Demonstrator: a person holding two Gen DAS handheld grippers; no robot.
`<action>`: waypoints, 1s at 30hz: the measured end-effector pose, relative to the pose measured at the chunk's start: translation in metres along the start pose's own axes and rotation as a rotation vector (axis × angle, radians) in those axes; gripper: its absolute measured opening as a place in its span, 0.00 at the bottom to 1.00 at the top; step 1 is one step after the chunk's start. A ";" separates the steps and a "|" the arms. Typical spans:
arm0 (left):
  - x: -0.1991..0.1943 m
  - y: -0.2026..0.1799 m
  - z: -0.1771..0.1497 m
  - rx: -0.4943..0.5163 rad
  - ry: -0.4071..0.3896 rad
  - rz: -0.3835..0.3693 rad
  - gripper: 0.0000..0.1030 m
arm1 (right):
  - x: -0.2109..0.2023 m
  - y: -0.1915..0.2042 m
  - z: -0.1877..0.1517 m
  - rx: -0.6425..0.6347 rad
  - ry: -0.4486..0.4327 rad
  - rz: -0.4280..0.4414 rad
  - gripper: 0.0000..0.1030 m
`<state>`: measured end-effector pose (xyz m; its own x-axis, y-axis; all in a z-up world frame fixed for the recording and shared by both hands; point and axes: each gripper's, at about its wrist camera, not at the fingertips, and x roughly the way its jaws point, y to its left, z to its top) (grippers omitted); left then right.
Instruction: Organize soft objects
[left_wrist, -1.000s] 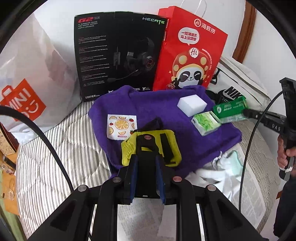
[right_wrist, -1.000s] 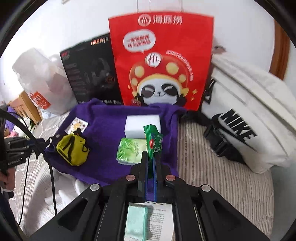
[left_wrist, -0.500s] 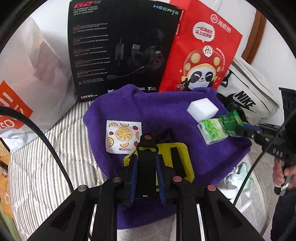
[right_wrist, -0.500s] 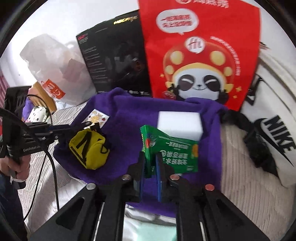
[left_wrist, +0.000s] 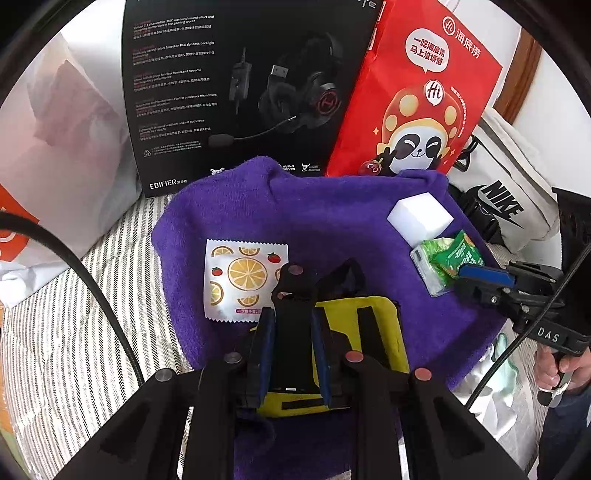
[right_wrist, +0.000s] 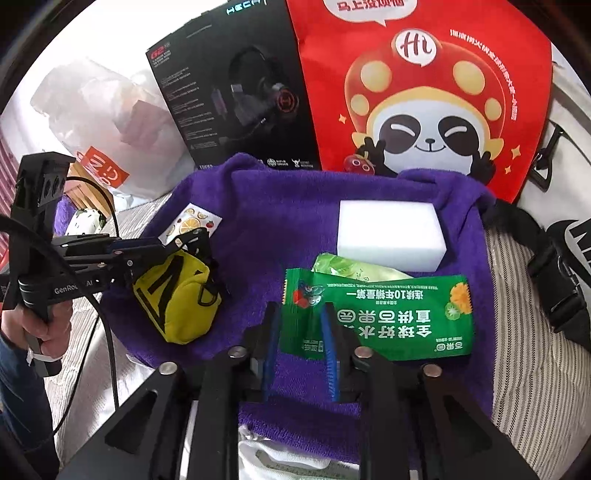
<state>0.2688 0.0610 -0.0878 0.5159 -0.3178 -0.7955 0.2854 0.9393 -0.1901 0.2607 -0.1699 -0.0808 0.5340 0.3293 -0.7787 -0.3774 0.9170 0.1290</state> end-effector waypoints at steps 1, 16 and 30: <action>0.000 0.000 0.000 0.000 -0.001 0.002 0.19 | 0.001 0.000 -0.001 -0.002 0.001 0.000 0.32; -0.002 -0.004 -0.006 0.007 0.018 0.016 0.31 | 0.003 0.009 -0.004 -0.005 0.008 0.023 0.67; -0.047 -0.014 -0.021 0.012 -0.018 0.033 0.44 | -0.053 0.012 -0.020 0.075 -0.039 -0.059 0.71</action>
<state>0.2231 0.0654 -0.0599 0.5398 -0.2890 -0.7907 0.2777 0.9478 -0.1569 0.2128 -0.1809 -0.0502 0.5830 0.2819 -0.7620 -0.2877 0.9487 0.1308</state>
